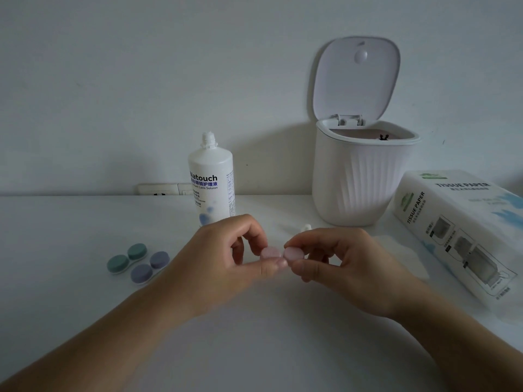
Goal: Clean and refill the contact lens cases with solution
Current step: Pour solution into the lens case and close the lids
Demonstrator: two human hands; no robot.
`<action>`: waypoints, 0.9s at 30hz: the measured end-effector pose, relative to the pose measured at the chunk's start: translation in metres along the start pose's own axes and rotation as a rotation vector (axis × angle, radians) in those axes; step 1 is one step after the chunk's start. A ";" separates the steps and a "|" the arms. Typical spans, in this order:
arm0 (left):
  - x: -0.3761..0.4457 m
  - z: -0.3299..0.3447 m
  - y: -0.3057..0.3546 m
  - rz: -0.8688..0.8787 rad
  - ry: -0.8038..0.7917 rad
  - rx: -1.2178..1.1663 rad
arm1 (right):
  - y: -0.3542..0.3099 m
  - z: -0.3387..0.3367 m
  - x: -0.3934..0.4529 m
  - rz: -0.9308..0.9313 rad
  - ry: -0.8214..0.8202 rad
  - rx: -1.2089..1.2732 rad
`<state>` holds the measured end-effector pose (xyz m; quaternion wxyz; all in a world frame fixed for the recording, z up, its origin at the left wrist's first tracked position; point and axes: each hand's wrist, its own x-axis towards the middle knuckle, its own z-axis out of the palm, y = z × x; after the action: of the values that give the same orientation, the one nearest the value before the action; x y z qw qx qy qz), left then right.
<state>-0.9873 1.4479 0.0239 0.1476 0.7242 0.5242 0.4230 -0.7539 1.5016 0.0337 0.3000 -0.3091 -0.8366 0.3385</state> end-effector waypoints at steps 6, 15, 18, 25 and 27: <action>0.000 -0.001 0.004 0.039 -0.064 0.005 | 0.001 0.000 0.000 0.004 0.004 0.012; -0.001 -0.002 0.001 0.045 -0.050 0.076 | 0.000 0.001 0.000 0.000 0.007 0.024; -0.001 -0.001 0.004 0.041 -0.042 0.049 | 0.000 0.001 0.000 -0.008 0.006 0.024; -0.001 0.000 0.003 -0.019 -0.034 0.005 | -0.001 0.001 0.000 0.006 0.006 0.004; 0.000 0.000 0.003 -0.025 -0.078 -0.056 | -0.002 0.002 -0.001 0.013 -0.007 0.020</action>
<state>-0.9854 1.4463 0.0259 0.1935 0.7291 0.5152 0.4068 -0.7552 1.4995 0.0338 0.2979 -0.3104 -0.8321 0.3500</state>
